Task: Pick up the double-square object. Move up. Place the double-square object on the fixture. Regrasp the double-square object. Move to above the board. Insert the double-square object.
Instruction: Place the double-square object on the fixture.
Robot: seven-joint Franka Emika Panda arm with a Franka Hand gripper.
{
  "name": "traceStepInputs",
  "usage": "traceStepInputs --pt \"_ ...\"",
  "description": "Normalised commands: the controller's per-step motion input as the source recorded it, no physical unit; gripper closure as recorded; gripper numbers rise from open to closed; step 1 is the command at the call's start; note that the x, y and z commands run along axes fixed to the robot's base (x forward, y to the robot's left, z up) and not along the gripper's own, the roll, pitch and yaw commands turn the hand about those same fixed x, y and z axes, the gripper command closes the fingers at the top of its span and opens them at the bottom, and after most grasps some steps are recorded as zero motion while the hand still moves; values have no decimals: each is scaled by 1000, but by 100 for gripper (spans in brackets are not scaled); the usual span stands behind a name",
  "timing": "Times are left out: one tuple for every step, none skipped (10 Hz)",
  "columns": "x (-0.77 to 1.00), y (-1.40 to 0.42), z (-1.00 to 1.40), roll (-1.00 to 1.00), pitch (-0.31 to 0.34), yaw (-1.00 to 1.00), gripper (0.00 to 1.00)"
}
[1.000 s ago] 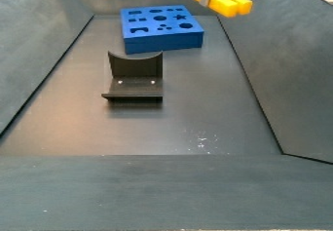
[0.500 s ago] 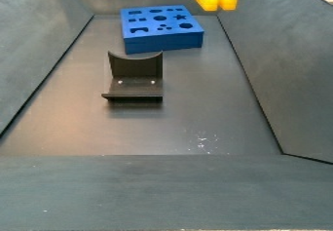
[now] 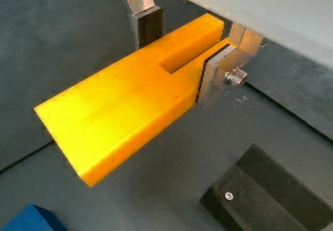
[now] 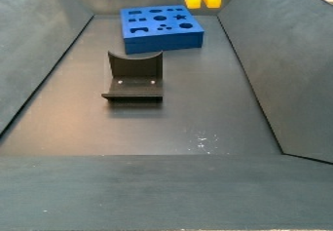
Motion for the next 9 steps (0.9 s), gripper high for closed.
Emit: traceStepInputs --pt "1000 38 27 -160 139 -65 100" --pt "1000 37 23 -161 142 -51 100" --pt "1000 36 18 -162 142 -46 100" --pt "1000 35 13 -163 144 -44 100" --pt "1000 301 -167 -1000 -90 -135 100" --pt "1000 303 -171 -1000 -89 -135 100" --pt "1000 273 -155 -1000 -92 -132 100" --pt "1000 196 -125 -1000 -91 -126 100" --pt "1000 173 -106 -1000 -82 -123 100"
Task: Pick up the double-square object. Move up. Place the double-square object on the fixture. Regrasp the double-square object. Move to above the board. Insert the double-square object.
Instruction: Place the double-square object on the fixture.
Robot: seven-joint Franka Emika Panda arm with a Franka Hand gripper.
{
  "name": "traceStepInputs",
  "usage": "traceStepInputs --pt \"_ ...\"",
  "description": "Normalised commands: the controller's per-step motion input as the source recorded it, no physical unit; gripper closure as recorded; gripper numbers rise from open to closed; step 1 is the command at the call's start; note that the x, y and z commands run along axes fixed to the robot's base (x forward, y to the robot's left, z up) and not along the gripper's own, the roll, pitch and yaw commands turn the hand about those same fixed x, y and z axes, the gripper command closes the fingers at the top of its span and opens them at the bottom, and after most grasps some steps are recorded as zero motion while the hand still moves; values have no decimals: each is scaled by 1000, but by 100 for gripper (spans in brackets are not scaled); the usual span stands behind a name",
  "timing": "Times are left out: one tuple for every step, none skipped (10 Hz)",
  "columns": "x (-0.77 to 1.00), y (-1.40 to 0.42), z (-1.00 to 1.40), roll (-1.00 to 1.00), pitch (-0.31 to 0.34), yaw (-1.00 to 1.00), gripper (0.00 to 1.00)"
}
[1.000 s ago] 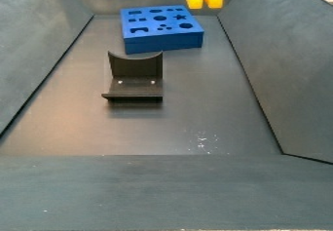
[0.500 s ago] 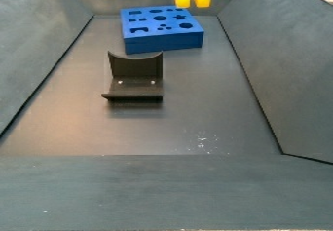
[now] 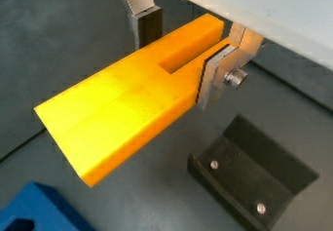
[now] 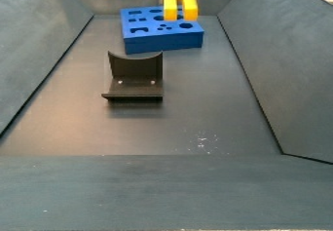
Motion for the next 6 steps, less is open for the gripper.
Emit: traceStepInputs --pt "1000 142 -79 -1000 -61 -118 100" --pt "1000 127 -68 -1000 -48 -113 100" --pt "1000 106 -50 -1000 -25 -108 100" --pt "1000 98 -48 -1000 -20 -105 100" --pt "1000 81 -45 -1000 -12 -105 100" --pt "1000 71 -40 -1000 -2 -105 100"
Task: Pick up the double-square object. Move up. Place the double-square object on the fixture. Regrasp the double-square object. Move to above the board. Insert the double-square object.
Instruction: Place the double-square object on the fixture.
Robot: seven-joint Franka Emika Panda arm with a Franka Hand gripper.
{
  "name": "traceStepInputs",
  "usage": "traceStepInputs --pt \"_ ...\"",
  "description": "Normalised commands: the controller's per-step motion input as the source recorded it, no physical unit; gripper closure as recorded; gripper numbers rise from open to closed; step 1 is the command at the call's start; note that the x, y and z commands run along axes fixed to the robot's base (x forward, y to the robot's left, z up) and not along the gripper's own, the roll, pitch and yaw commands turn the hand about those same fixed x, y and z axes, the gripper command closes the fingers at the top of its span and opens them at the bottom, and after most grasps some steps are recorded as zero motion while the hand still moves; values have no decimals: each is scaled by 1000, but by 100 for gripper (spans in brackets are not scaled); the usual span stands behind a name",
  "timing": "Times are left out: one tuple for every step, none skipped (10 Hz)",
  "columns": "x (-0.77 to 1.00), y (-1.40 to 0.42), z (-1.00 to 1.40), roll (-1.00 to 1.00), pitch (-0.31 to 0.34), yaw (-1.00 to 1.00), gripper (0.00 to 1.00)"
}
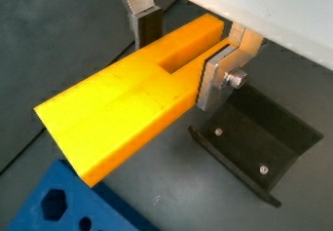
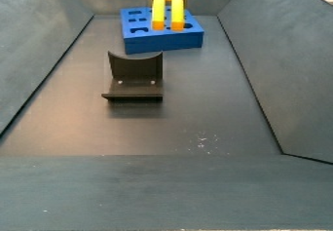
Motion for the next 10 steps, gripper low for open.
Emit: traceStepInputs --pt "1000 63 -35 -883 6 -94 100" --pt "1000 63 -36 -736 12 -84 100" --pt "941 57 -32 -538 15 -76 100" --pt "907 55 -33 -436 19 -73 100" --pt "843 40 -25 -260 26 -68 100" --pt "781 34 -17 -195 25 -66 100" --pt "714 39 -20 -176 25 -63 100" --pt "652 38 -19 -171 31 -59 100" --pt "585 34 -21 -168 42 -54 100" --pt "539 31 -20 -165 48 -51 100"
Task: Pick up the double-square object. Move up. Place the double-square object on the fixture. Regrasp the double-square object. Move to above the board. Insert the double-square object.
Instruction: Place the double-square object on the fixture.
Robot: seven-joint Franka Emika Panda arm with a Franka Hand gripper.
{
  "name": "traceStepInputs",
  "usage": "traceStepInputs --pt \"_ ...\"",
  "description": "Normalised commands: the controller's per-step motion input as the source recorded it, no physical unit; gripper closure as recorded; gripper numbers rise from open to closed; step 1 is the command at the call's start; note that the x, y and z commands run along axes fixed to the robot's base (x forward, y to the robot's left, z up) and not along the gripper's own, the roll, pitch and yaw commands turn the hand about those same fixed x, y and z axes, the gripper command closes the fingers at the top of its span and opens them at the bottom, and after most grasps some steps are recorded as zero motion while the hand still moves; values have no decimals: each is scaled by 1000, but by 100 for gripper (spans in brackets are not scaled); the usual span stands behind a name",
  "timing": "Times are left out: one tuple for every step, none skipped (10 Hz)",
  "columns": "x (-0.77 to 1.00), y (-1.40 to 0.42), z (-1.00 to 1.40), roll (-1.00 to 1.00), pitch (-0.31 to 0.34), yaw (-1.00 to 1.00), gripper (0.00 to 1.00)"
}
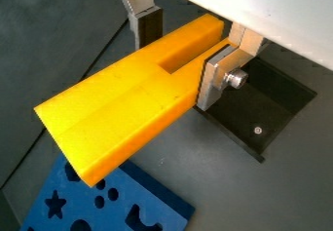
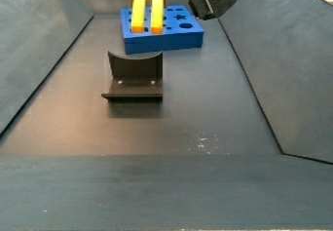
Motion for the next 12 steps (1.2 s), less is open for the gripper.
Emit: traceStepInputs --pt "481 28 -16 -165 55 -47 100" --pt "446 28 -17 -164 61 -45 100" --pt "424 28 -20 -164 65 -44 100" --pt "390 28 -20 -162 74 -46 100" --pt "364 28 -15 -159 80 -48 100" --pt "322 28 -13 -154 87 -49 100" --pt "301 27 -13 -153 91 -50 100" --pt "265 29 -16 -148 94 -51 100" --pt "247 29 -14 -146 98 -52 100" --pt "199 131 -1000 -1000 342 -18 100" --pt "204 136 -1000 -1000 339 -37 100" --pt "240 137 -1000 -922 323 -148 100"
